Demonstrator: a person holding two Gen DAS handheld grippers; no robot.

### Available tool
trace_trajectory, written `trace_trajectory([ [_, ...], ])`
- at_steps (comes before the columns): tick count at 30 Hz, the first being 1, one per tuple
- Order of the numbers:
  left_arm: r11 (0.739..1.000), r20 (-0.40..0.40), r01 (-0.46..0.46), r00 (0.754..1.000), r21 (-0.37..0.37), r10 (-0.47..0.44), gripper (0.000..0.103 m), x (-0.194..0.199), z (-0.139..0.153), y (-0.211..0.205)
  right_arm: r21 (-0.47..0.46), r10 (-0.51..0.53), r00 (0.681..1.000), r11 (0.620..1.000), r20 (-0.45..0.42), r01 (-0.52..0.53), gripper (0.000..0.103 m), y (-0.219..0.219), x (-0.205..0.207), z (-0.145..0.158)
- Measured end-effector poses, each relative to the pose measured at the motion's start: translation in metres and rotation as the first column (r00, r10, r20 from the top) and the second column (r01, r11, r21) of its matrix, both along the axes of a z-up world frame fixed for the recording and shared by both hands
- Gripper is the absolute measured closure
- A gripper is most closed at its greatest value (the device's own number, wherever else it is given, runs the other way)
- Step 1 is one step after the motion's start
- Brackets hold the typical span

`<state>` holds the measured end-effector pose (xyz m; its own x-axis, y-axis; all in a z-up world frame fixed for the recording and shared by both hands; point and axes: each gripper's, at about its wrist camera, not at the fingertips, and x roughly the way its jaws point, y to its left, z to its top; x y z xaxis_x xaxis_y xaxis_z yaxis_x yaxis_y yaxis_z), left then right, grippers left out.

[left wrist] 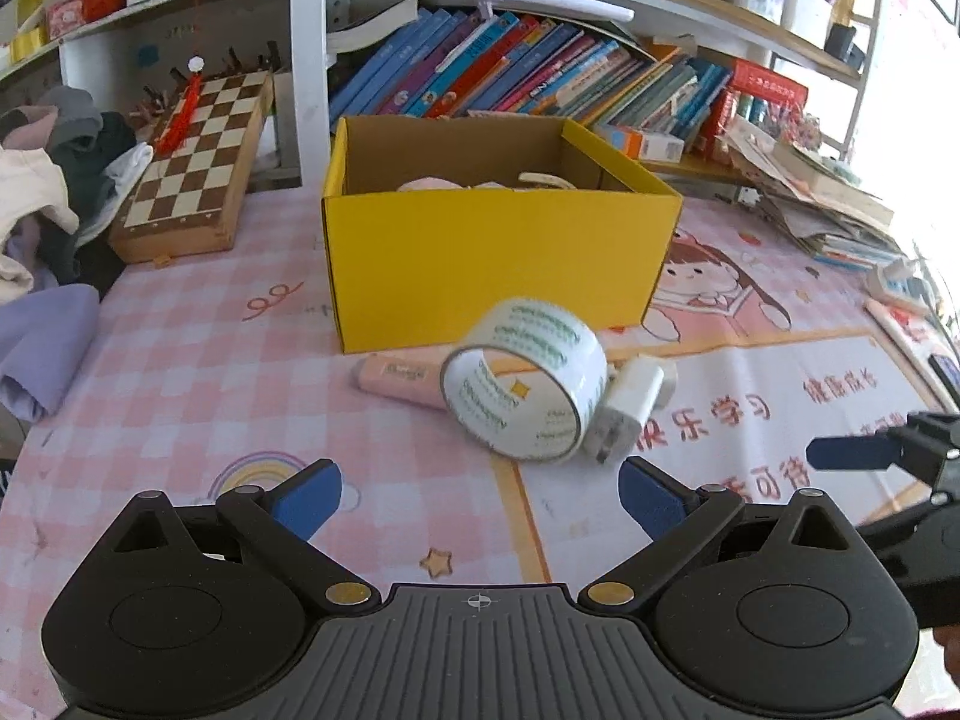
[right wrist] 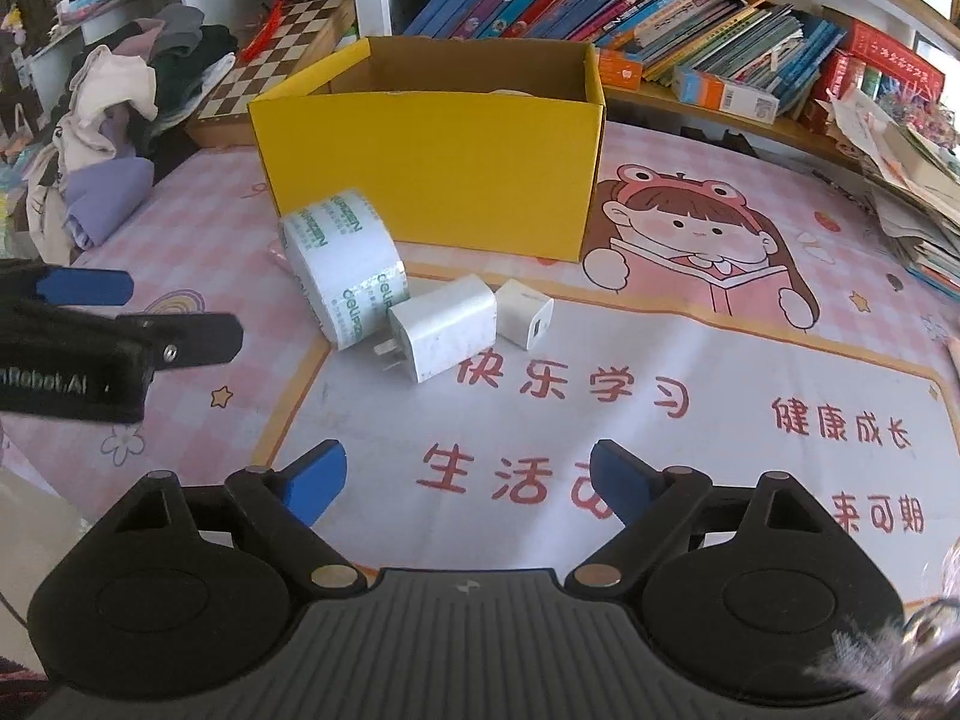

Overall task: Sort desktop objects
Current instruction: 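Grasp the small white cube charger with the right tool while the left tool grasps the clear tape roll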

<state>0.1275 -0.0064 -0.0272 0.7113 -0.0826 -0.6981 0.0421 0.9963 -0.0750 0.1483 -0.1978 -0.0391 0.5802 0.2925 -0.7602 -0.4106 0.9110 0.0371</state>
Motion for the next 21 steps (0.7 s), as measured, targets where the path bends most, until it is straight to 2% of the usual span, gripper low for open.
trace_trajectory([
  [9,1.000,-0.006,-0.022,1.000,-0.022,0.022,0.003,0.020,0.001,-0.006,0.013,0.045,0.999,0.999,-0.007,-0.045,0.020,-0.002,0.019,-0.002],
  [12,1.000,-0.001,-0.028,1.000,-0.010,0.028,0.003,0.025,0.001,-0.009,0.023,0.067,0.998,0.997,-0.008,-0.067,0.021,-0.002,0.025,-0.003],
  [16,0.999,-0.003,-0.035,0.999,0.004,0.035,0.003,0.030,0.001,-0.012,0.025,0.110,0.994,0.994,-0.017,-0.109,0.028,0.001,0.033,-0.006],
  [21,0.998,0.001,-0.055,0.998,0.004,0.055,0.003,0.036,0.003,-0.014,0.025,0.155,0.988,0.988,-0.015,-0.154,0.029,0.005,0.045,-0.007],
])
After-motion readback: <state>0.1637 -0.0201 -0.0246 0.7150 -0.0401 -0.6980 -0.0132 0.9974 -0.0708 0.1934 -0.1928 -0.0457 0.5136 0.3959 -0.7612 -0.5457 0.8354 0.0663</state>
